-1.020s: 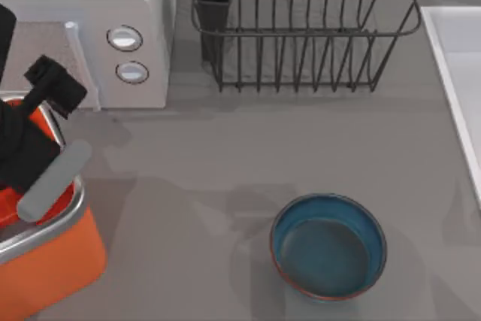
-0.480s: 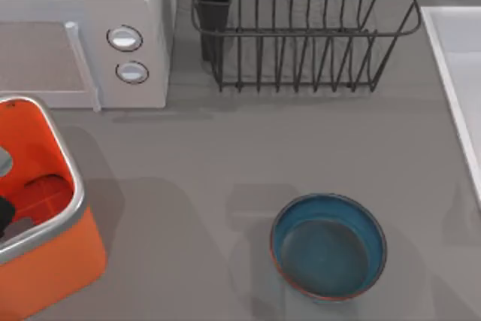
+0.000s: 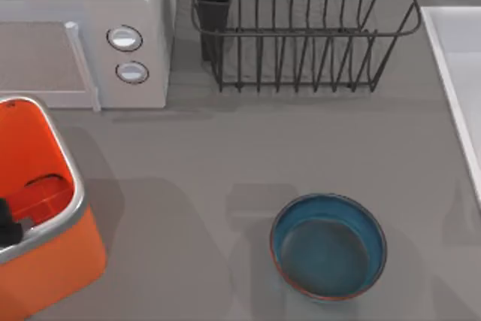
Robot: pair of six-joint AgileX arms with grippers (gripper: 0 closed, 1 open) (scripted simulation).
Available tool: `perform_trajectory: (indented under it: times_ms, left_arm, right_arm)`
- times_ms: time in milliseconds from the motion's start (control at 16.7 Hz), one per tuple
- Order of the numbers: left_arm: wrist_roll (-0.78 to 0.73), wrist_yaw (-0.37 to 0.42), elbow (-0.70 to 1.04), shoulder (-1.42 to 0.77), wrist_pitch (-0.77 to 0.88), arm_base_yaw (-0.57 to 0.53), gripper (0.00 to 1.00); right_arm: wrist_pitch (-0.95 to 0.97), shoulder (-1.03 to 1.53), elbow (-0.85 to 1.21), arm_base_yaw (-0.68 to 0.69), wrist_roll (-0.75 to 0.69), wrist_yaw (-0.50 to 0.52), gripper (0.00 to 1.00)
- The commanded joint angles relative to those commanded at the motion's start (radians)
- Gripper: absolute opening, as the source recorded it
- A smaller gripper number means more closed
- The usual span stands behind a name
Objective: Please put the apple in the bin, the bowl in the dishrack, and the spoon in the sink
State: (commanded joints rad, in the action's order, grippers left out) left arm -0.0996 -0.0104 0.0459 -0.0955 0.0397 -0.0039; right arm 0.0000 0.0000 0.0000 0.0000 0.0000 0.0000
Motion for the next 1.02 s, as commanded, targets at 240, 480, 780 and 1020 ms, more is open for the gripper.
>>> perform_trajectory:
  times_ms: [240,480,780,1020]
  left_arm:
    - [0.100,0.010,-0.046,0.096,-0.040,0.004,1.00]
    - [0.100,0.010,-0.046,0.096,-0.040,0.004,1.00]
    - [0.100,0.010,-0.046,0.096,-0.040,0.004,1.00]
    - [0.100,0.010,-0.046,0.096,-0.040,0.004,1.00]
  right_arm:
    - [0.000,0.000,0.000,0.000,0.000,0.000,1.00]
    - [0.000,0.000,0.000,0.000,0.000,0.000,1.00]
    - [-0.054,0.062,0.047,0.023,0.028,0.003,1.00]
    - [-0.226,0.291,0.230,0.109,0.116,0.001,1.00]
